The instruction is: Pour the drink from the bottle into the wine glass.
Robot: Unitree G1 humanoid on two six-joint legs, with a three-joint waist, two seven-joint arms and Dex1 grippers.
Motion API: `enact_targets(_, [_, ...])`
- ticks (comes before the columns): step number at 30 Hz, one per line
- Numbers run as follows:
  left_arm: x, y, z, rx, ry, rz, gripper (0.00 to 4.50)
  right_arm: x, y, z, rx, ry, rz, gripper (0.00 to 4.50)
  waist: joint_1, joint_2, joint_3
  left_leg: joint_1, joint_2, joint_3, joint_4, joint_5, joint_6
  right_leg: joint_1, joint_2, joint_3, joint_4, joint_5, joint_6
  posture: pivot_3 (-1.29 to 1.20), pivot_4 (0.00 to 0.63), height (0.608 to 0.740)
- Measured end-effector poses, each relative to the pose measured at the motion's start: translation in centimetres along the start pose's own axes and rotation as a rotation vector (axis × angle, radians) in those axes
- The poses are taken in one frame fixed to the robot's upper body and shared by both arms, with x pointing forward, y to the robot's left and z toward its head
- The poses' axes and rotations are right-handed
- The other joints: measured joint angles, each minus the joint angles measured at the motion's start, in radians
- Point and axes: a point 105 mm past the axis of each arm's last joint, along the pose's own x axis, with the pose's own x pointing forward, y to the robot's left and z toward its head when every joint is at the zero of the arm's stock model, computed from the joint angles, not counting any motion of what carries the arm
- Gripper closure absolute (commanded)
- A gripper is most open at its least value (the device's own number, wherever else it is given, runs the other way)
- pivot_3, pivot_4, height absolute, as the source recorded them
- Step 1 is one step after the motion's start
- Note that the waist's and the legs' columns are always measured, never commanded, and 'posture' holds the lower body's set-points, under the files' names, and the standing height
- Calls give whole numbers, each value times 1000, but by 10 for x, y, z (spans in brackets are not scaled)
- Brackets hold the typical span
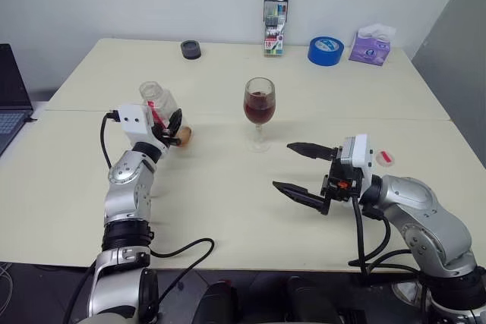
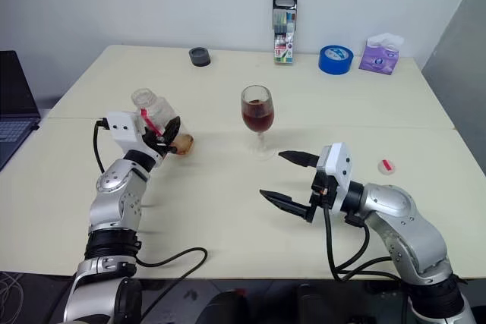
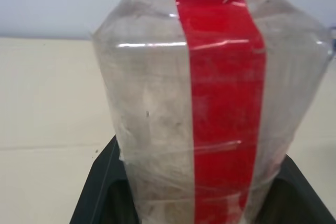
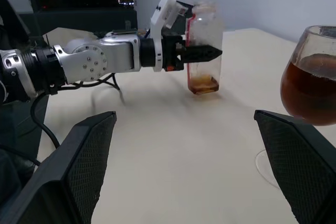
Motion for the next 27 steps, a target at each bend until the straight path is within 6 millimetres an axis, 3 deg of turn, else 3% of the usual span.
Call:
enact_targets(13, [-1, 3, -10, 30, -3, 4, 2703, 3, -6, 0, 13, 3, -50, 0, 0, 0, 0, 1, 0, 0, 0, 0, 1, 0, 0, 0, 1, 0, 0, 0, 150, 740])
enact_targets(14, [-1, 3, -10, 32, -3, 4, 1975, 3, -6, 0, 15, 4, -56, 0, 0, 0, 0, 1, 0, 0, 0, -1, 1, 0, 0, 0, 1, 0, 0, 0, 150, 740])
enact_targets(20, [-1, 2, -19, 35, 31, -2, 136, 3, -7, -1, 26, 10, -67, 0, 0, 0, 0, 0, 0, 0, 0, -1, 2, 0, 0, 0, 1, 0, 0, 0, 150, 740])
enact_targets(27, [-10, 3, -26, 43, 49, -1, 39, 1, -6, -3, 33, 14, -85, 0, 0, 0, 0, 1, 0, 0, 0, -1, 2, 0, 0, 0, 1, 0, 0, 0, 150, 740])
